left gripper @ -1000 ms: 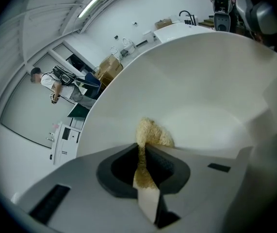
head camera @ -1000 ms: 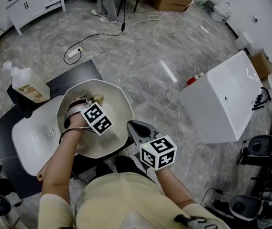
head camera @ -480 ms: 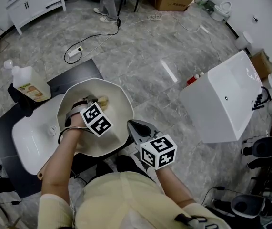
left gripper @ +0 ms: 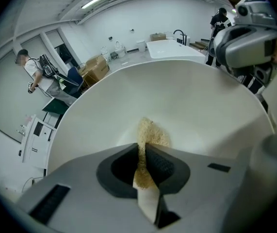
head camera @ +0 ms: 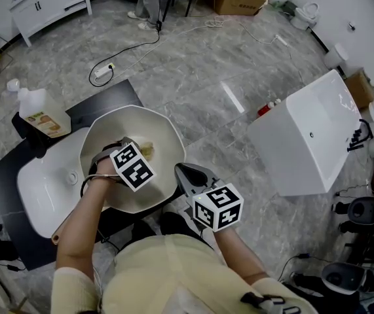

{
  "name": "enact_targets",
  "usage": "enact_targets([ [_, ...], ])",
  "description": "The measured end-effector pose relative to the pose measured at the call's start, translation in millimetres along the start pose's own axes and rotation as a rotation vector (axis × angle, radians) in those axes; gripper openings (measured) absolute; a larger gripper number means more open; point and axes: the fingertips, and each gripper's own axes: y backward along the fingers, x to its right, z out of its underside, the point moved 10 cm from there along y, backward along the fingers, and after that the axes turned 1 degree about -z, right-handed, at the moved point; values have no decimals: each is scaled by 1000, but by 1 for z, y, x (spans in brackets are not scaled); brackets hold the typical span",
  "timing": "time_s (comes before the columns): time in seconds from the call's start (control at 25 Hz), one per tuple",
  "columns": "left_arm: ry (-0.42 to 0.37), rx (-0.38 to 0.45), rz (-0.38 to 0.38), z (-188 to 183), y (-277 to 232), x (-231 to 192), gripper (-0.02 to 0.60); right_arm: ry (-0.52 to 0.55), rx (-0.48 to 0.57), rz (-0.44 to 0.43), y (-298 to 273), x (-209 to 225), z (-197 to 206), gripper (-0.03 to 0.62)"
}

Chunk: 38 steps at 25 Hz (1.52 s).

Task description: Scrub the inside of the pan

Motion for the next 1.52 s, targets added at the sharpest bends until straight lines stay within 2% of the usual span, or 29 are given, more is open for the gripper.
enact_targets([
  [0.4,11,-45,146,5,10,18,40,-2,3,1,2,-4,1,17],
  [0.64,-18,-82,232,9,12,31,40,-2,4,1,0,-6,2,17],
  [0.84,55,-119,368,11,13,38,40,2,6,-3,0,-9,2,17],
  [1.0,63,-148,412,17,13,44,40,9,12,-6,1,-11,1,17],
  [1.52,129,-26,545,13,59,47,40,26,29,-19,4,-16,-3,17],
])
